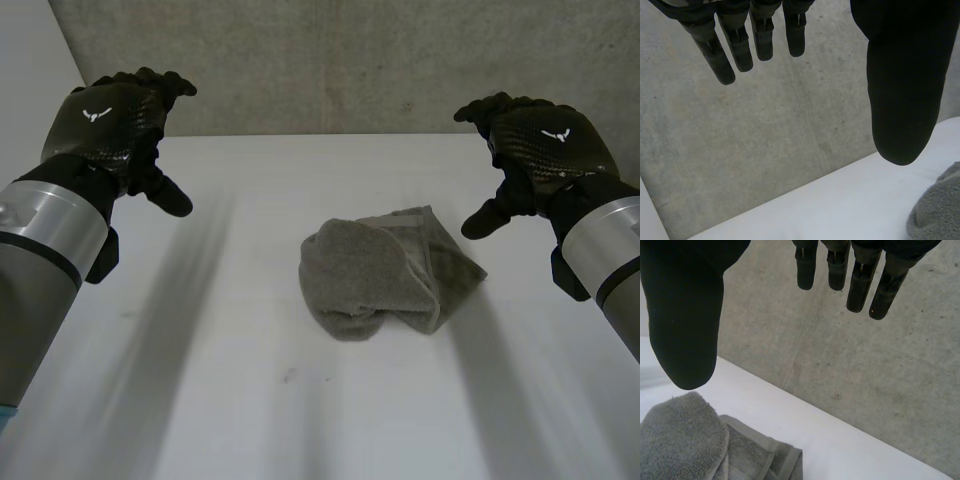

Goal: Fold the laundry

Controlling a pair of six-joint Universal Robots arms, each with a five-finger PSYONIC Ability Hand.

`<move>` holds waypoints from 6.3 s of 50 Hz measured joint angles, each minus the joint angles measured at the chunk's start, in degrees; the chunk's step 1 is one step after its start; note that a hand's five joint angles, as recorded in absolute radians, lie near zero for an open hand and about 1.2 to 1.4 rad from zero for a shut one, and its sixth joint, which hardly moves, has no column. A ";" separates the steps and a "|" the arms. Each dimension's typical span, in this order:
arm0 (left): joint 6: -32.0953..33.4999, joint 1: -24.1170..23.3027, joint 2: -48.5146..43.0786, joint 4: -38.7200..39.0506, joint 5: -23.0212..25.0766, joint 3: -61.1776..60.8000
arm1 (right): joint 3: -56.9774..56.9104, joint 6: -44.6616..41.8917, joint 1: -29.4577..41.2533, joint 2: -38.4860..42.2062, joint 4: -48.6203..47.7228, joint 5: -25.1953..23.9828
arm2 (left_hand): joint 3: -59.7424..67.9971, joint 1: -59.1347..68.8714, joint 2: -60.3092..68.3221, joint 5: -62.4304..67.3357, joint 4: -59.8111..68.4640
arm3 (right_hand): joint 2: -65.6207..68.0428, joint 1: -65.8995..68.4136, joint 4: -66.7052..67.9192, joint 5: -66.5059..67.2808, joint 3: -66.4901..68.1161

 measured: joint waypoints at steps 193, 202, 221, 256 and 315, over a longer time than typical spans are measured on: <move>-17.78 -1.13 -25.72 6.28 13.29 13.11 | -20.13 -11.46 3.33 8.70 14.97 -9.48 | 53.63 50.30 53.79 52.93 53.80 | 53.38 41.00 52.23 49.66 51.54; -0.88 0.91 -12.15 1.15 10.72 -0.62 | -24.40 -12.50 2.87 20.10 21.30 -10.09 | 53.94 50.71 54.10 53.23 54.12 | 53.39 41.00 52.23 49.75 51.54; 23.23 -3.45 -17.52 5.89 2.20 5.31 | -31.83 -25.10 4.64 27.75 13.27 -6.61 | 54.10 50.71 54.13 53.23 54.27 | 53.39 41.00 52.23 49.98 51.54; 33.48 -12.74 -21.85 8.35 -10.38 -15.60 | -12.30 -39.89 6.12 30.89 22.95 -9.29 | 49.39 49.38 49.44 50.05 49.41 | 52.46 40.99 50.09 49.55 50.10; 16.15 -9.44 -40.46 -15.92 21.63 18.27 | -2.55 -15.14 -9.41 17.09 18.35 -13.28 | 16.80 16.74 16.86 16.96 16.91 | 13.73 12.35 10.01 10.33 10.30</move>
